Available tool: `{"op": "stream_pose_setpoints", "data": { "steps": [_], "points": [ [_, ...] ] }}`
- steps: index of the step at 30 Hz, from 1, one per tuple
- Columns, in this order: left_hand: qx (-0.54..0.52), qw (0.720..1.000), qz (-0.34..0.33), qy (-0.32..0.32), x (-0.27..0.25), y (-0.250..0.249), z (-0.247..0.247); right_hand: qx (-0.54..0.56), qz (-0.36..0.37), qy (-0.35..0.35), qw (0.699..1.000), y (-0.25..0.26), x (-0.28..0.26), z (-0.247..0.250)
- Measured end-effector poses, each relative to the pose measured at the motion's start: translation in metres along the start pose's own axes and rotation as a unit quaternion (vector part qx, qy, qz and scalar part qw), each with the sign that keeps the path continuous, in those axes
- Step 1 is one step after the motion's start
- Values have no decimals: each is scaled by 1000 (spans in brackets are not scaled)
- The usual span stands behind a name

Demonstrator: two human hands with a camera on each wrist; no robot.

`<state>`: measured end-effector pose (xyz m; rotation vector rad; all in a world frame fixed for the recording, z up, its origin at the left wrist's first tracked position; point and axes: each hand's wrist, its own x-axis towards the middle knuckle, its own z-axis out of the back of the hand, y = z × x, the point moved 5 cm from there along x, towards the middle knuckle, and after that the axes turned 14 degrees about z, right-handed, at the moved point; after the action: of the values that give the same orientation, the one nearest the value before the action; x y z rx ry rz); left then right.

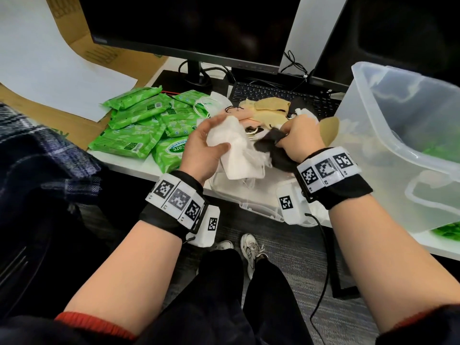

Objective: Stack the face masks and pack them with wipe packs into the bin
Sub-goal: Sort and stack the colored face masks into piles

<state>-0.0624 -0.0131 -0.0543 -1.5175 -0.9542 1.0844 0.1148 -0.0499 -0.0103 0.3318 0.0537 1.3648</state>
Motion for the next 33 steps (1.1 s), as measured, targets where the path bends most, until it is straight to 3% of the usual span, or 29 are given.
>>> {"op": "stream_pose_setpoints", "data": {
  "steps": [2,4,6,8,10,13,16,22,26,28,30,33],
  "points": [
    [17,1000,-22,-8,2,0,4,70,-5,-130,989,-3,-2,18],
    [48,998,-17,-24,3,1,7,153,30,-262,952,0,-8,35],
    [62,998,4,-26,3,3,6,245,105,-329,906,8,-10,42],
    [36,999,26,-21,3,1,3,311,183,-304,881,19,-12,36],
    [-26,998,51,-26,2,-1,6,314,230,-214,896,30,-13,20],
    [-96,991,90,5,2,1,7,287,232,-71,927,31,-18,-6],
    [-29,999,44,10,-3,-3,6,277,232,-9,932,27,-24,-13],
    [-39,998,40,23,-6,-4,-2,319,230,-20,919,32,-27,-8],
    [-118,985,81,97,-9,-4,-8,299,192,-61,933,28,-21,-7],
    [-88,987,54,120,-12,-7,-8,296,186,-77,934,28,-20,-6],
    [-9,995,21,96,-14,-8,-7,291,181,-78,936,28,-20,-6],
    [12,999,22,44,-9,-5,-1,293,160,-58,941,25,-19,-10]
  ]
}}
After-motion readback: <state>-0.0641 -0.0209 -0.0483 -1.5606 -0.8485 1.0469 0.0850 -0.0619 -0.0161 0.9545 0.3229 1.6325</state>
